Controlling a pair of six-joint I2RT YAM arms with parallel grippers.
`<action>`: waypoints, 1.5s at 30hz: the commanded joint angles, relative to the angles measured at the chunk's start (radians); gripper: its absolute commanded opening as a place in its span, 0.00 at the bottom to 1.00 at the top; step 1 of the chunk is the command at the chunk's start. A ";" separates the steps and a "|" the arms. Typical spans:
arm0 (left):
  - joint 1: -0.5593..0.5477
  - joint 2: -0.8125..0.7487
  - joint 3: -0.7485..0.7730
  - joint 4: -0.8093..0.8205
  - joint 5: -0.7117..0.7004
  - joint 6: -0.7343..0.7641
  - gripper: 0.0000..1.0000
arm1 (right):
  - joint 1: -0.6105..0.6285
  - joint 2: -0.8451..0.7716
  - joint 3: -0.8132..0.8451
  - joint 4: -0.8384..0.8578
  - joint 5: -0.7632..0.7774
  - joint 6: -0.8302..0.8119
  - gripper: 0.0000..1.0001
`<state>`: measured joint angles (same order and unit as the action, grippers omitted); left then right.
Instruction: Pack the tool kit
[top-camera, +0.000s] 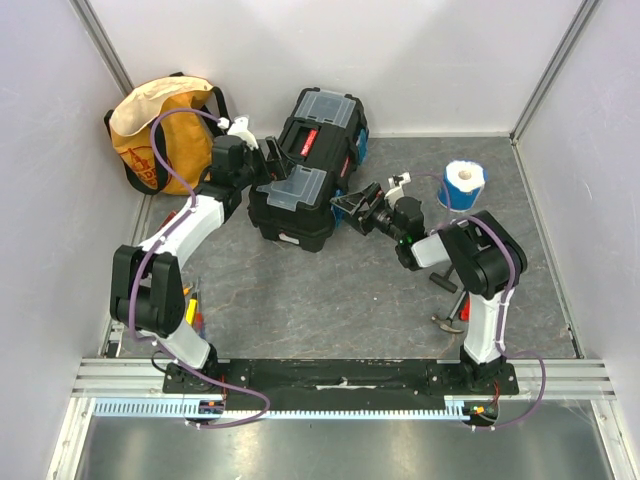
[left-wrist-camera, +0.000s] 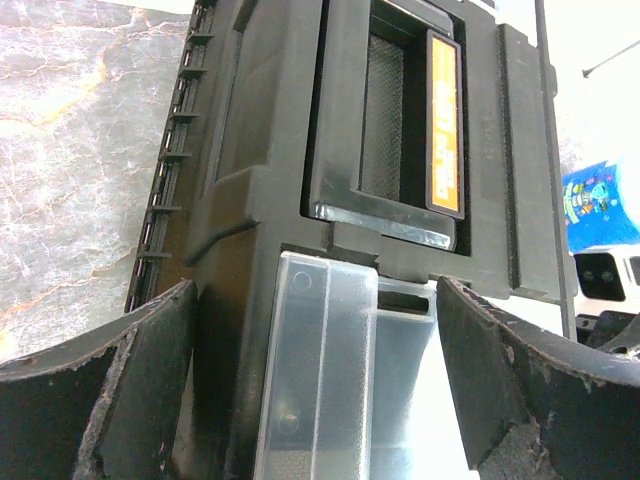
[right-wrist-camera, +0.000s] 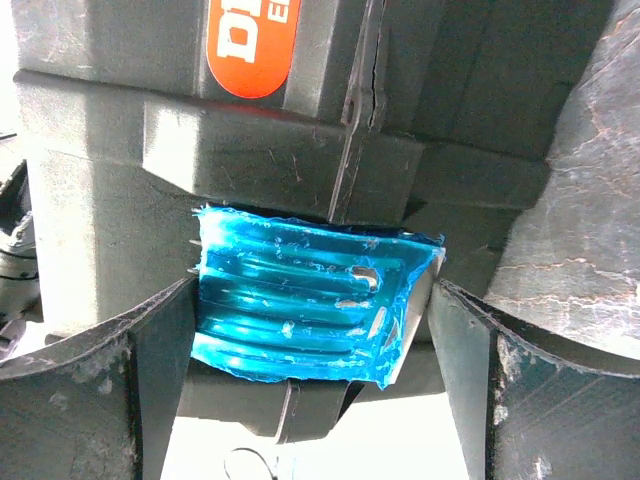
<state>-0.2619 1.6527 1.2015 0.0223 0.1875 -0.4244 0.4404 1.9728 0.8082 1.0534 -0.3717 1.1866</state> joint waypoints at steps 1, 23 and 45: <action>-0.137 0.136 -0.132 -0.460 0.495 0.045 0.96 | 0.064 0.089 0.023 0.080 -0.173 0.036 0.98; -0.145 0.205 -0.148 -0.449 0.626 0.078 0.86 | 0.123 0.181 0.169 0.289 -0.291 0.057 0.05; -0.160 0.202 -0.191 -0.496 0.330 0.050 0.76 | 0.121 -0.028 0.126 -0.180 -0.038 -0.065 0.00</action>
<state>-0.2329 1.6951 1.1946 0.1234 0.2718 -0.3656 0.4347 2.0178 0.8696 1.0260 -0.5373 1.3155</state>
